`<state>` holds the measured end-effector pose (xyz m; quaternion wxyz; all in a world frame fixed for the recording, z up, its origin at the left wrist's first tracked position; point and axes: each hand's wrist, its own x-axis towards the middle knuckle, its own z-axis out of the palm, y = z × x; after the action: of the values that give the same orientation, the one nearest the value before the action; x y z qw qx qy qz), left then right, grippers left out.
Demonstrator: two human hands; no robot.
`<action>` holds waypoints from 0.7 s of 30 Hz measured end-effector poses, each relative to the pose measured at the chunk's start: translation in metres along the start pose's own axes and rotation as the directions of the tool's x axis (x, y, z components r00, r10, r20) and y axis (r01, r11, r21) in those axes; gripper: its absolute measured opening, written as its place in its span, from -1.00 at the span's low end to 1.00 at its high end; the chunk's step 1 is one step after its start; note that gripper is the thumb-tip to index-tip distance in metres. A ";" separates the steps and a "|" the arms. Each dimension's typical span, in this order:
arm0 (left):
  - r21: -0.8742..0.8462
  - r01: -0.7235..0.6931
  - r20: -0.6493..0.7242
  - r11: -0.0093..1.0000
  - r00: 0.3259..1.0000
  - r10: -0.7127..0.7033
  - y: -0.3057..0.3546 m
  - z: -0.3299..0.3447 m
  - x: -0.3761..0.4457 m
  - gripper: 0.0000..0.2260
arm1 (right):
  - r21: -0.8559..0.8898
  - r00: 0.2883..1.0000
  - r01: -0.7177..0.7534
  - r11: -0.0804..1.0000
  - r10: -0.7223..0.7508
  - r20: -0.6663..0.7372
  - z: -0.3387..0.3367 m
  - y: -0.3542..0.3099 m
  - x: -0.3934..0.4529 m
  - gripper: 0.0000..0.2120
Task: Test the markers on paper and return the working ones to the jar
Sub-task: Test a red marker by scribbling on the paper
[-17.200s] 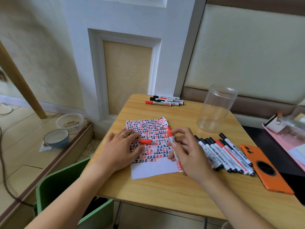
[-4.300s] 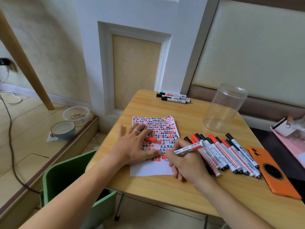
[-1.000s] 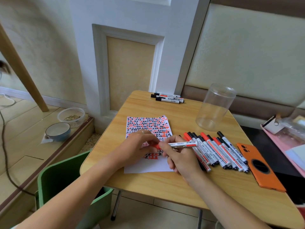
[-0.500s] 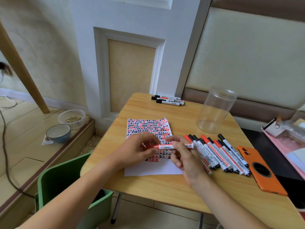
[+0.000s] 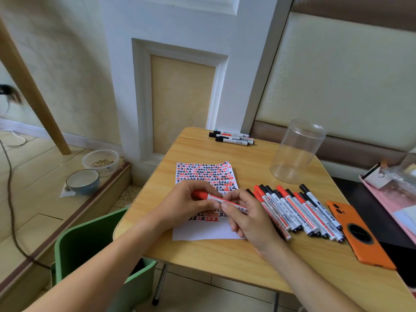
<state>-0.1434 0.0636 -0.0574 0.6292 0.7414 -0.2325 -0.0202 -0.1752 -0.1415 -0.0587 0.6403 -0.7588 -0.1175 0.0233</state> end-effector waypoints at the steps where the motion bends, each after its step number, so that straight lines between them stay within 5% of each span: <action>1: -0.002 0.000 0.000 1.000 1.000 0.000 -0.001 0.000 0.000 -0.85 | 0.000 1.000 0.008 1.000 -0.008 0.006 0.001 0.000 0.000 -0.94; 15: 0.022 -0.025 0.011 0.999 1.000 0.025 -0.003 0.001 0.000 -0.91 | -0.013 1.000 0.019 1.000 -0.019 0.007 0.001 0.000 -0.001 -0.91; 21: 0.211 -0.068 0.003 0.975 0.998 0.069 0.000 -0.002 -0.001 -0.86 | -0.157 0.984 0.157 0.975 -0.168 -0.059 0.000 0.003 0.002 -0.93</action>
<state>-0.1435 0.0654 -0.0573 0.5479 0.7954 -0.2574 0.0277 -0.1730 -0.1411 -0.0615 0.5841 -0.7935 -0.1575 -0.0657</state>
